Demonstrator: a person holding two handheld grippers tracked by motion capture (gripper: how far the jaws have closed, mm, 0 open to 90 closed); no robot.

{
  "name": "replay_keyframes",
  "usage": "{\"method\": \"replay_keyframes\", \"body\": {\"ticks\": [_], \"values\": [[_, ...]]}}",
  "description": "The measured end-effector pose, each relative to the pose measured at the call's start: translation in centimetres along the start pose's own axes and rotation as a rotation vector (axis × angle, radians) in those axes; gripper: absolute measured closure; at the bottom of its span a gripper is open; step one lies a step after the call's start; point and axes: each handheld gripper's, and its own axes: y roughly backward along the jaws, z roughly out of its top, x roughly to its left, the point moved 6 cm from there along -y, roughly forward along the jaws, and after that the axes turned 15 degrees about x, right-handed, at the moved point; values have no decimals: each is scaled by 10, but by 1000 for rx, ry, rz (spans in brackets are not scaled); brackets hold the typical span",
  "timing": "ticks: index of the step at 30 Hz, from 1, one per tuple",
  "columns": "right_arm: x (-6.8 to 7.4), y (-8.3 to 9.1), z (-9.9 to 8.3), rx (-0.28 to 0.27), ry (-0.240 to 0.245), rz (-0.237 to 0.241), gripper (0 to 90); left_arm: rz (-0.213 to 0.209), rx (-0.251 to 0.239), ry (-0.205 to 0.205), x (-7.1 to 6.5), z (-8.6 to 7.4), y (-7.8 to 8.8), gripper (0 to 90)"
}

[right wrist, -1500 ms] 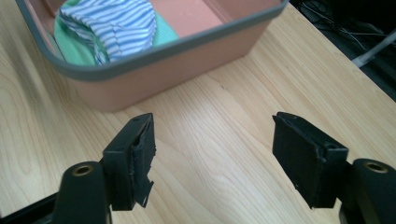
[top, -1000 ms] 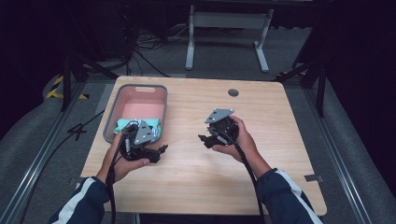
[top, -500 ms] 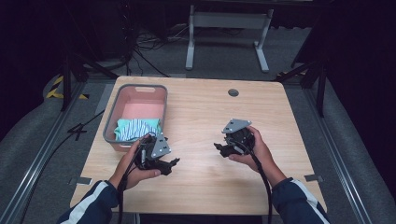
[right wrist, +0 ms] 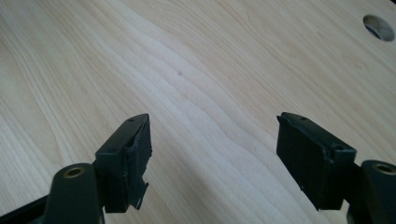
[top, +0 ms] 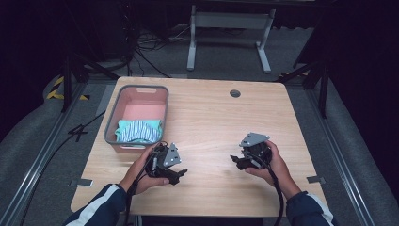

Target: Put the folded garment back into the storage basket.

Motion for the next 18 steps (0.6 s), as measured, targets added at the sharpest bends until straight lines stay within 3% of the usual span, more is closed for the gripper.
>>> {"method": "replay_keyframes", "body": {"ticks": [7, 8, 11, 18], "values": [[-5, -1, -24, 18, -29, -6, 272, -21, 11, -15, -4, -2, -10, 199], [-7, -2, -34, 26, -31, -14, 272, -28, 12, -16, -6, -3, -12, 196], [-8, -3, -41, 31, -46, -10, 272, -20, 26, -22, -7, -4, -15, 196], [-13, -3, -68, 14, -77, 3, 263, -51, 39, -35, -13, -10, -24, 184]]}}
